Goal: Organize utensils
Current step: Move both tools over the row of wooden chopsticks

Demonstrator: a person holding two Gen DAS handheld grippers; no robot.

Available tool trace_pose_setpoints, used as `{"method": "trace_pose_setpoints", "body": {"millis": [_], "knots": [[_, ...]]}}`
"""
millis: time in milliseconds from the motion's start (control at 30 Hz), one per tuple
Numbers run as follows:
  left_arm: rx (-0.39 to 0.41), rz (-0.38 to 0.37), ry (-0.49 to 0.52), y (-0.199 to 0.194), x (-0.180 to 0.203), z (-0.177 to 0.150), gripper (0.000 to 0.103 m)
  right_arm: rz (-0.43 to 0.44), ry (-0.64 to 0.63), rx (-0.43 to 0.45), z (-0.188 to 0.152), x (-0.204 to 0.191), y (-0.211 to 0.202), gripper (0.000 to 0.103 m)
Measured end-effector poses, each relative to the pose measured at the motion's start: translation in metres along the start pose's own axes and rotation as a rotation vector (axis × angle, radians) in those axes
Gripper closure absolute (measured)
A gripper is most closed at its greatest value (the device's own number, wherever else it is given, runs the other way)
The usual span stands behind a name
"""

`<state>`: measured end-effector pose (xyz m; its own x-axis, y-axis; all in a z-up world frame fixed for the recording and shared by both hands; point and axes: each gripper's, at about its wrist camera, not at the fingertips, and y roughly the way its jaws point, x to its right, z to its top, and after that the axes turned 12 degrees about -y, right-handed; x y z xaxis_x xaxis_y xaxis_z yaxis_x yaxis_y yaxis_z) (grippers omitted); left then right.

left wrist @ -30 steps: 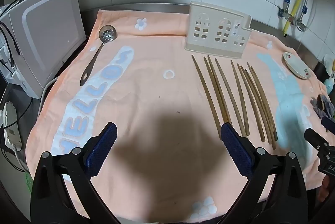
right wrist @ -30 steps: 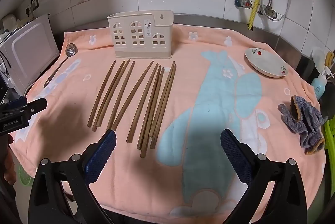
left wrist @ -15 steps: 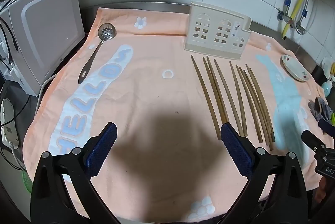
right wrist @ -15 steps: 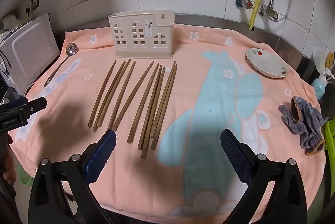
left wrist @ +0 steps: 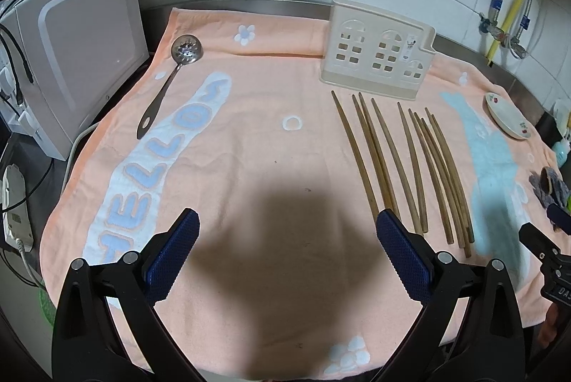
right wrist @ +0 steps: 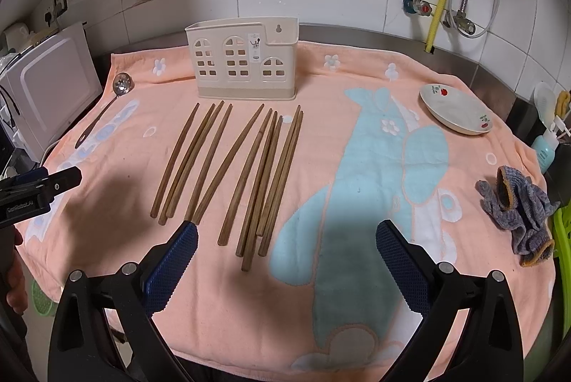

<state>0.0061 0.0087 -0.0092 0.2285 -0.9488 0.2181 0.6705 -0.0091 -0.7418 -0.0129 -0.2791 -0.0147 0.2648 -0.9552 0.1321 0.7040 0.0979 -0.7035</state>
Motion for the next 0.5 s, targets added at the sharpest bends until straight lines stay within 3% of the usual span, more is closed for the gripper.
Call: {"method": "trace_pose_setpoints", "body": {"millis": [500], "knots": [[-0.013, 0.002, -0.009, 0.0068, -0.005, 0.0022, 0.005, 0.003, -0.011, -0.009, 0.0014, -0.0036, 0.0056, 0.006]]}}
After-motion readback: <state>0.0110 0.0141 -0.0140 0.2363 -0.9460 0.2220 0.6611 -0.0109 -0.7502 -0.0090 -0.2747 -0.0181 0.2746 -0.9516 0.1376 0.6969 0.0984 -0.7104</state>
